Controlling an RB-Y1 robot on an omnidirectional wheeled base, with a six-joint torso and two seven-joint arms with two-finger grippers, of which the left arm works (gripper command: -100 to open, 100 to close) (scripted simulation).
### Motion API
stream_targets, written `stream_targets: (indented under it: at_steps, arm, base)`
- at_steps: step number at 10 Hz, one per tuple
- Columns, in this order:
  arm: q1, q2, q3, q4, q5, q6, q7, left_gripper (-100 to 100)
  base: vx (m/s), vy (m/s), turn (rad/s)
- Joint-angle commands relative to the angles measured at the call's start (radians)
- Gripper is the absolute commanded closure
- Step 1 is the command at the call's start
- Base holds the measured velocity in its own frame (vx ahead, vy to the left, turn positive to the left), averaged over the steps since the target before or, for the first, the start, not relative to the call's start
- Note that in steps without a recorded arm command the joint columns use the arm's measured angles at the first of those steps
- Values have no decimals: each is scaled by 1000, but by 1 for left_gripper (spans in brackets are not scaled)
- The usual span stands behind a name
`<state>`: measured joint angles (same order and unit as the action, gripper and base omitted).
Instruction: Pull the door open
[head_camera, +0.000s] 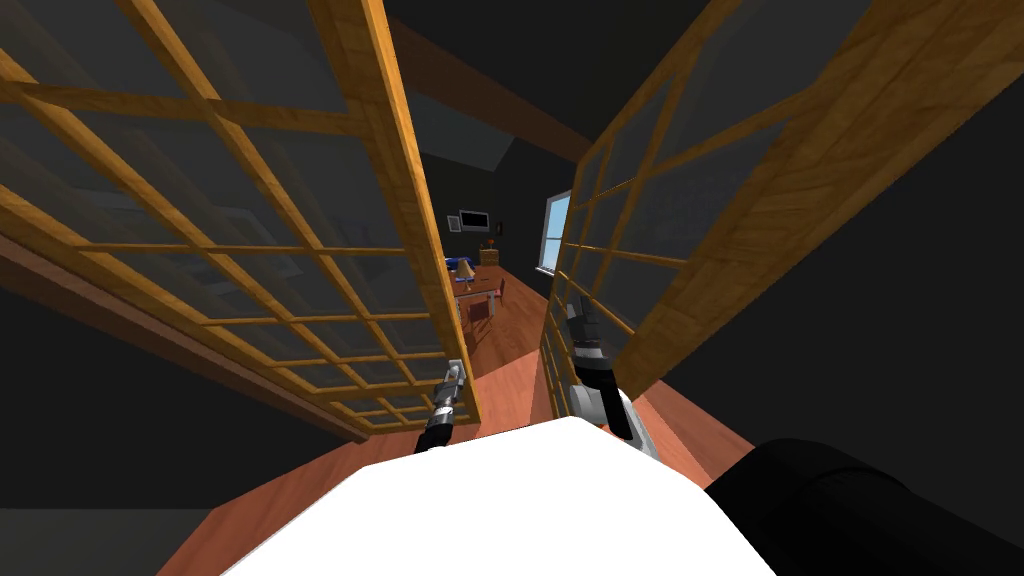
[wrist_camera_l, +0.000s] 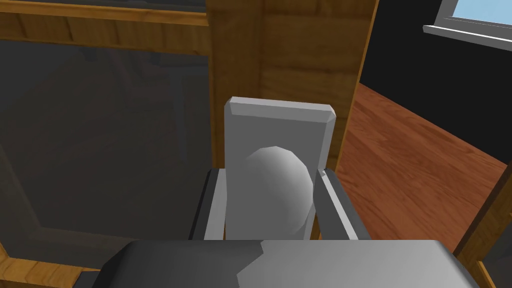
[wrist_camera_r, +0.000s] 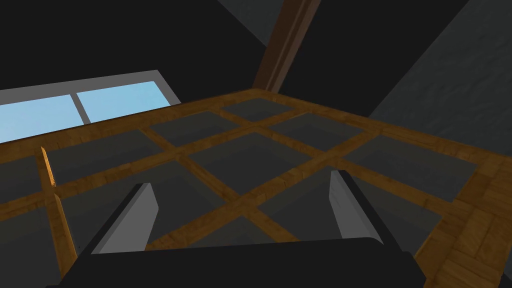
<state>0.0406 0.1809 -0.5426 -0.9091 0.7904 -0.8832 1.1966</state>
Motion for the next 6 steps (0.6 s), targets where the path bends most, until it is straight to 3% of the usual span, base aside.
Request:
stream_targets:
  at_steps: [1,6]
  arm:
    - [-7,4,9,6,-2,-6,-1,100]
    - [-12,0,14,20,-16,7,-14,100]
  base:
    - [172,11,11]
    - [194,-38,17]
